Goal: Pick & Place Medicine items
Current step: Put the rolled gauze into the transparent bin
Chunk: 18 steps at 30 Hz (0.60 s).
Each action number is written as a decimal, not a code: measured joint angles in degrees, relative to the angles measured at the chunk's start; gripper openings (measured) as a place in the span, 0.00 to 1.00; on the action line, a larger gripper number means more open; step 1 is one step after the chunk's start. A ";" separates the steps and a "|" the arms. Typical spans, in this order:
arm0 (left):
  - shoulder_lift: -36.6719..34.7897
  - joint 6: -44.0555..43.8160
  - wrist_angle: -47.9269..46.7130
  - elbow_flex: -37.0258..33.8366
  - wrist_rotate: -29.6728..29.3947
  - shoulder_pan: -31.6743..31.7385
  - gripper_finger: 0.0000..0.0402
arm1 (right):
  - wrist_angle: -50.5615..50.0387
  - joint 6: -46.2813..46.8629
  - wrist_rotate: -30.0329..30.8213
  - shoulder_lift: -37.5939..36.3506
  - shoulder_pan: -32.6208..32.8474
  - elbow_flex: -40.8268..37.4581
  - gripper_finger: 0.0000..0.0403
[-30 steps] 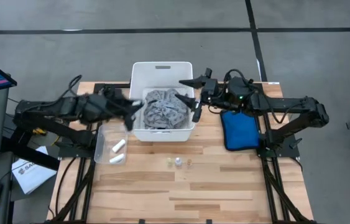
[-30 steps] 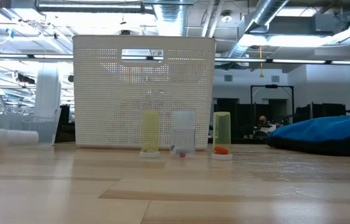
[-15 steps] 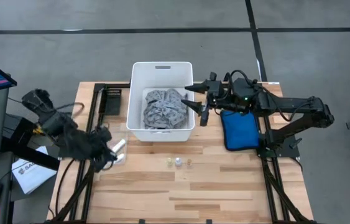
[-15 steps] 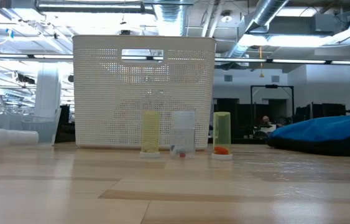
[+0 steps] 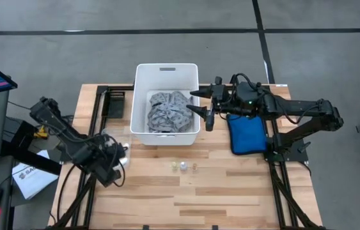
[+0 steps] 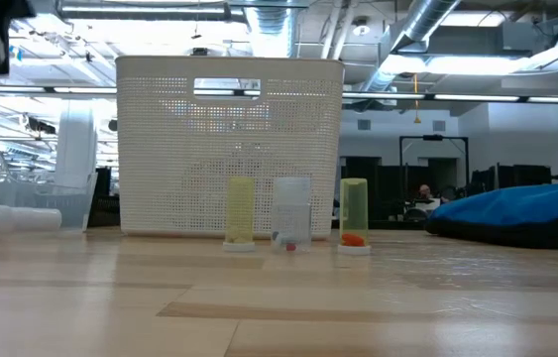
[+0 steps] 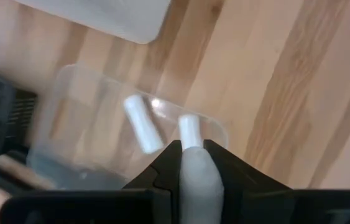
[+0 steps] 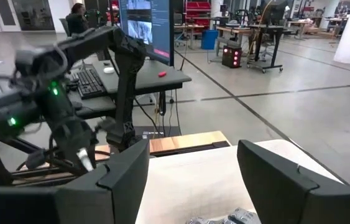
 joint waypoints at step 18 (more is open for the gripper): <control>-0.82 1.69 10.55 -20.68 3.58 0.08 0.21 | -1.51 1.95 0.00 0.04 0.02 0.00 0.59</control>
